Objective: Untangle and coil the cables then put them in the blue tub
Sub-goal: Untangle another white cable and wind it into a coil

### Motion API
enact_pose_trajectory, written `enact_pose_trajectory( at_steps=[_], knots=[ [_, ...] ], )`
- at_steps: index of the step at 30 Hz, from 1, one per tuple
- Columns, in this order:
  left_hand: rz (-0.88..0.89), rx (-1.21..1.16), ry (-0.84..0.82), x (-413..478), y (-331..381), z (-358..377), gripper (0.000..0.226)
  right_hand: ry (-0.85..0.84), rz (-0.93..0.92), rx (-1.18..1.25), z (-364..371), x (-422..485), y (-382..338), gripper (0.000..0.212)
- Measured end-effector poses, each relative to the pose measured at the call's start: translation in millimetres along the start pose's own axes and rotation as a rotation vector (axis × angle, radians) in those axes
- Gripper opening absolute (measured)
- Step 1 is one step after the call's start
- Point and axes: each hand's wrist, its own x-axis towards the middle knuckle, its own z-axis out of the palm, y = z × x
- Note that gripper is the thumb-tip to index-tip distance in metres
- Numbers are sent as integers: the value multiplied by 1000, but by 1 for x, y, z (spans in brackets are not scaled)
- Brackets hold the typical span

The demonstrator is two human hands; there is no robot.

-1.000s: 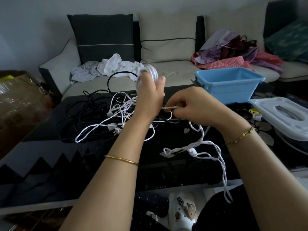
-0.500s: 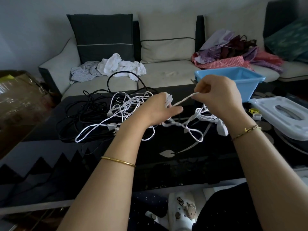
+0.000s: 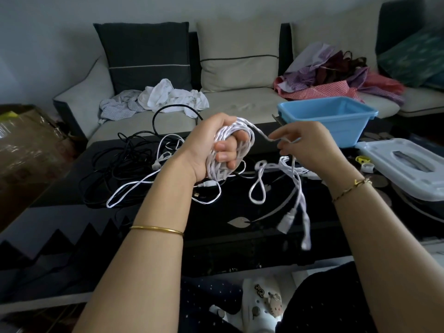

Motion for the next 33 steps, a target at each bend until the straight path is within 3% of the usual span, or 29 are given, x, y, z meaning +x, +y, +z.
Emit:
enact_pose_trajectory(
  at_steps=[5, 10, 11, 19, 24, 28, 33],
  knots=[
    [-17, -60, 11, 0, 0, 1, 42, -145, -19, -25, 7, 0, -4, 32],
    [-22, -122, 28, 0, 0, -1, 42, -438, 34, 414, 11, -10, -15, 13],
    [-25, -161, 25, 1, 0, -3, 43, -452, 34, 454, 12, -10, -16, 8],
    [-40, -738, -118, 0, -5, -6, 36, -403, 113, 468, 27, -11, -20, 27],
    [182, -897, 8, 9, -5, -10, 30, -533, 80, 339, 38, -22, -29, 17],
    [243, -777, 131, 11, -5, 0, 15, -625, 12, 186, 40, -23, -40, 18],
    [319, -539, 354, 15, -7, 12, 26, -702, -40, 67, 32, -20, -41, 13]
  ],
)
